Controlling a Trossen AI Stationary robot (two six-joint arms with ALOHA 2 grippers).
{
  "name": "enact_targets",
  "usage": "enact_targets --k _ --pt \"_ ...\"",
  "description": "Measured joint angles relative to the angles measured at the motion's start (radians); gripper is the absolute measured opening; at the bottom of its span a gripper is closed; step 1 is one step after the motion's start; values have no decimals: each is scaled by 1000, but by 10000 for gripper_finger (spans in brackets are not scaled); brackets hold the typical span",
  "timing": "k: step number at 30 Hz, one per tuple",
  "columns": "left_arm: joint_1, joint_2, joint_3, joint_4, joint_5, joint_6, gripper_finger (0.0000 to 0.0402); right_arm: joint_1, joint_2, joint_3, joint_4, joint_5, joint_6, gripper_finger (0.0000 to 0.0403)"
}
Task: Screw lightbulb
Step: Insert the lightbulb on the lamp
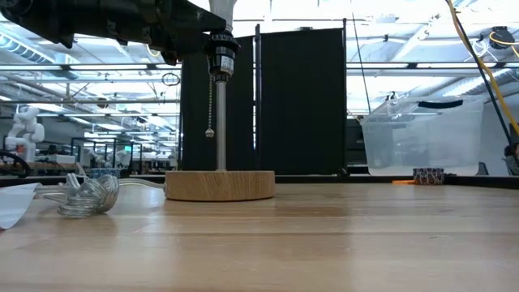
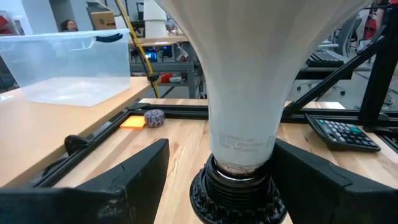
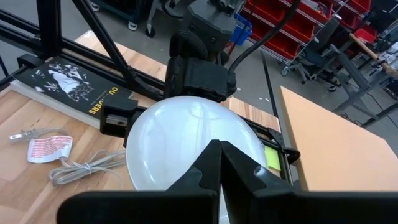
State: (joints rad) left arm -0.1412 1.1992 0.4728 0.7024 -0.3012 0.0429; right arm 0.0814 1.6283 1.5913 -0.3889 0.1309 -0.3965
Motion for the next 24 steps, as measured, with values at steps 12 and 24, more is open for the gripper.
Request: enact_targets --k 12,24 --pt "-94 -123 -1 -39 -88 23 275 0 0 0 0 5 0 0" --pt "-144 25 3 111 -331 2 275 -1 0 0 1 29 10 0"
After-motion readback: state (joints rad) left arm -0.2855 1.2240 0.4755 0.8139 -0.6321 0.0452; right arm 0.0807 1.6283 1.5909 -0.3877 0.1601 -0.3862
